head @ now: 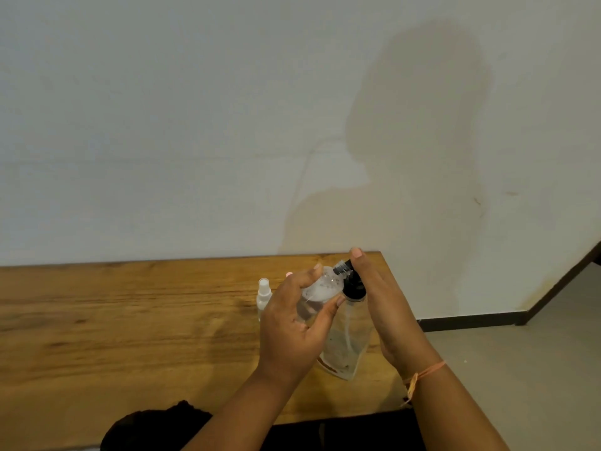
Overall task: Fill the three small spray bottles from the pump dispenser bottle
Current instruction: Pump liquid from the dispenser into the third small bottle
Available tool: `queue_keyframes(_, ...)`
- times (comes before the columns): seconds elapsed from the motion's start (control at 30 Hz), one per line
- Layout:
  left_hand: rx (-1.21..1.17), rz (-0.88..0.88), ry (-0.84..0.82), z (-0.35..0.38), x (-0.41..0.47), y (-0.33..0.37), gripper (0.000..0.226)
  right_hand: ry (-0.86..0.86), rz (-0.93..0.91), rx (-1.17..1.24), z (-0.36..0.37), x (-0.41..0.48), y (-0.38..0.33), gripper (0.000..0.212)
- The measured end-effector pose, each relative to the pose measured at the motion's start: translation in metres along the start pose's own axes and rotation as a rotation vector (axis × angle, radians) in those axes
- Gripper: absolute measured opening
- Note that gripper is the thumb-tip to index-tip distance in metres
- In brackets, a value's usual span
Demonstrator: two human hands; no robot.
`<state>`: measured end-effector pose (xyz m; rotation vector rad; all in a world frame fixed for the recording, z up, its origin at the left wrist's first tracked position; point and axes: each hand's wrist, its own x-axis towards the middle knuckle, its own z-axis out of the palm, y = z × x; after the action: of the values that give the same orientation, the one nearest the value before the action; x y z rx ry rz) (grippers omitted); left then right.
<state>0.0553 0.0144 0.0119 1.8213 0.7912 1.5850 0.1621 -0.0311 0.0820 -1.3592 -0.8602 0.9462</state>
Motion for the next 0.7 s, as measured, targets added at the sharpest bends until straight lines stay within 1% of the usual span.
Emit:
queue_keyframes(0.13, 0.011, -0.007, 0.012, -0.0006, 0.0004, 0.0, 0.039, 0.025, -0.025, -0.005, 0.002, -0.0013, 0.0, 0.047)
queue_keyframes(0.17, 0.005, -0.009, 0.013, -0.0002, 0.0004, 0.0, 0.04, 0.038, -0.026, -0.005, 0.0024, -0.0013, 0.0005, 0.046)
queue_keyframes(0.3, 0.015, 0.001, 0.015, -0.0011, 0.0012, 0.0005, 0.037, 0.067, 0.02, -0.049, 0.0042, -0.0008, 0.0002, 0.035)
queue_keyframes(0.43, 0.006, -0.055, 0.009, -0.0044, -0.0065, -0.0038, 0.039, 0.075, 0.048, -0.144, 0.0032, 0.0028, 0.0018, 0.035)
queue_keyframes(0.5, 0.021, -0.04, 0.014, -0.0051, -0.0061, -0.0023, 0.038, 0.075, 0.06, -0.116, 0.0037, 0.0012, 0.0028, 0.035)
queue_keyframes(0.63, -0.01, -0.012, 0.02, -0.0043, -0.0001, 0.0044, 0.039, 0.055, 0.059, 0.032, 0.0024, -0.0037, -0.0016, 0.037)
queue_keyframes(0.7, -0.007, -0.007, 0.009, -0.0041, 0.0016, 0.0044, 0.041, 0.027, 0.068, 0.001, -0.0023, -0.0003, -0.0066, 0.034)
